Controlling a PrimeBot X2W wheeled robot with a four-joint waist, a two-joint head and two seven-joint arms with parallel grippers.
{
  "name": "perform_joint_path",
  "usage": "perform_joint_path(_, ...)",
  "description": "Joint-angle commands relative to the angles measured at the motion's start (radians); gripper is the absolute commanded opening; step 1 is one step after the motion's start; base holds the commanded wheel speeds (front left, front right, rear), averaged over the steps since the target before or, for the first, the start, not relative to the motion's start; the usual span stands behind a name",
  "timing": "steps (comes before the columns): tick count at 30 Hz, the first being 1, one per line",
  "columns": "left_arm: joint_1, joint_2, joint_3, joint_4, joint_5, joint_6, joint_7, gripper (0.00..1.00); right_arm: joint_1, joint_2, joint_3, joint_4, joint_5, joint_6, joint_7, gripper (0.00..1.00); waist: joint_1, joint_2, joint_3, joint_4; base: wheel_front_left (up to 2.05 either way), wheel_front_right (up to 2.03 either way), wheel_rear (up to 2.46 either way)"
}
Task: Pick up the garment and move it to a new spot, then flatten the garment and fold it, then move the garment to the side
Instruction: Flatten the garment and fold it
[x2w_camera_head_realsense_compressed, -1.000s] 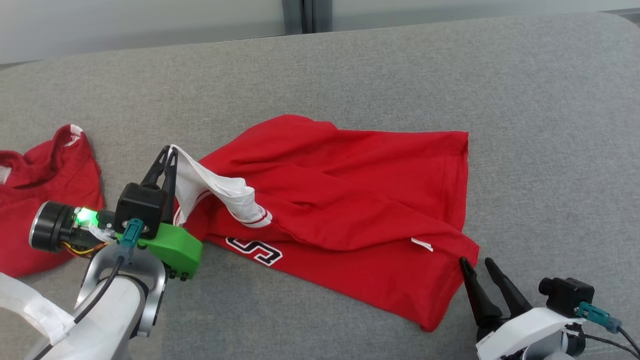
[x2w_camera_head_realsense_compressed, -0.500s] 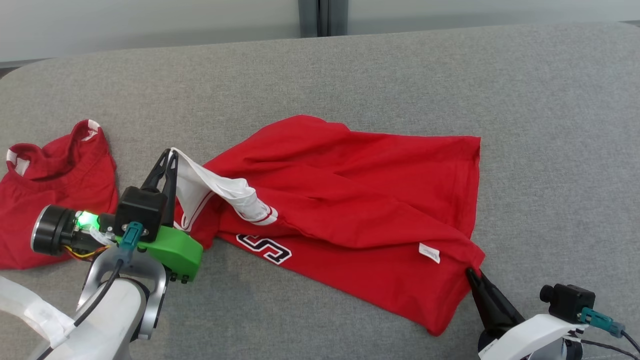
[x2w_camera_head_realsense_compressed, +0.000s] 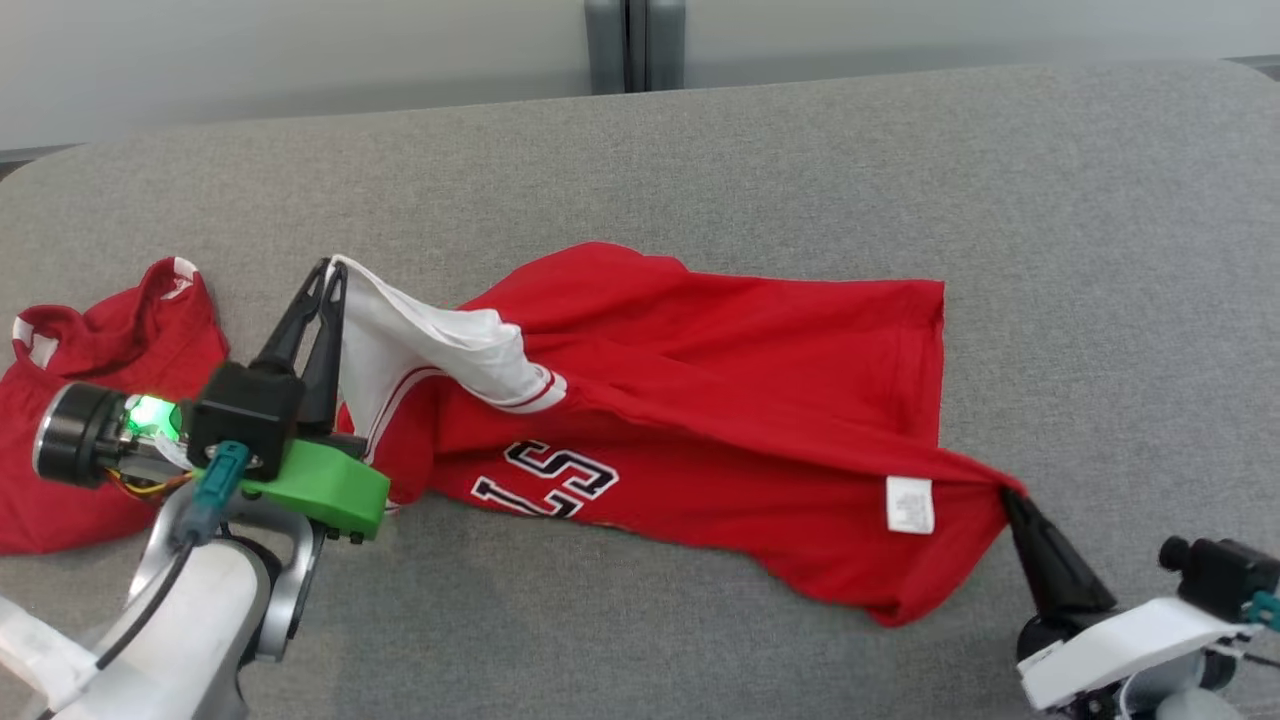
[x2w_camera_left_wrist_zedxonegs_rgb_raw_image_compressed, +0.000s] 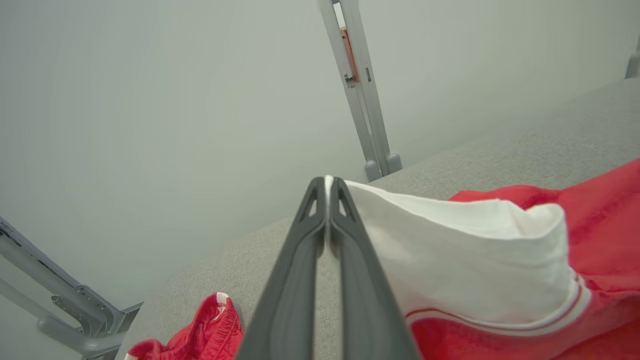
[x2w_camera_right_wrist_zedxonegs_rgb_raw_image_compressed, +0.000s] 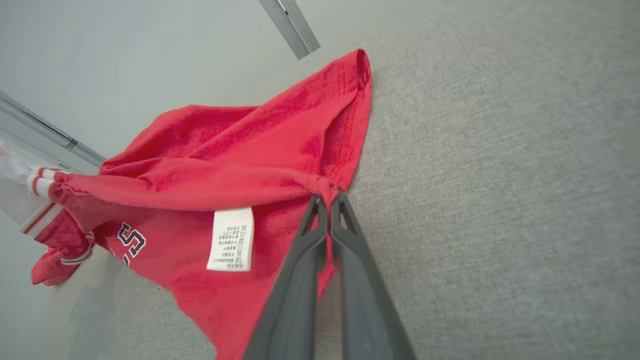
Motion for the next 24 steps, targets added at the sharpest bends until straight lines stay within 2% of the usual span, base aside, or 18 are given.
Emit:
perform_joint_path(1, -0.021, 0.023, 0.017, -0.019, -0.008, -0.012, -0.013, 0.00, 0.007, -0.024, -0.030, -0.042, -0.007, 0.000, 0.000, 0.00, 0.0000, 0.0000, -0.012, -0.006, 0.00, 0.00, 0.00)
perform_joint_path(8, -0.065, 0.081, 0.089, -0.161, -0.099, -0.074, -0.005, 0.00, 0.012, -0.183, -0.170, -0.289, -0.021, 0.000, 0.000, 0.00, 0.0000, 0.0000, -0.066, -0.010, 0.00, 0.00, 0.00)
perform_joint_path(16, -0.239, 0.156, 0.132, -0.342, -0.109, -0.144, 0.094, 0.00, -0.038, -0.393, -0.325, -0.473, 0.005, 0.000, 0.026, 0.00, 0.0000, 0.0000, -0.116, -0.002, 0.00, 0.00, 0.00)
perform_joint_path(20, -0.366, 0.170, 0.138, -0.359, -0.118, -0.190, 0.156, 0.00, -0.118, -0.484, -0.372, -0.492, 0.029, 0.000, 0.082, 0.00, 0.0000, 0.0000, -0.114, -0.004, 0.00, 0.00, 0.00)
perform_joint_path(24, -0.495, 0.144, 0.134, -0.297, -0.141, -0.240, 0.188, 0.00, -0.250, -0.532, -0.356, -0.443, 0.014, 0.000, 0.153, 0.00, 0.0000, 0.0000, -0.084, -0.006, 0.00, 0.00, 0.00)
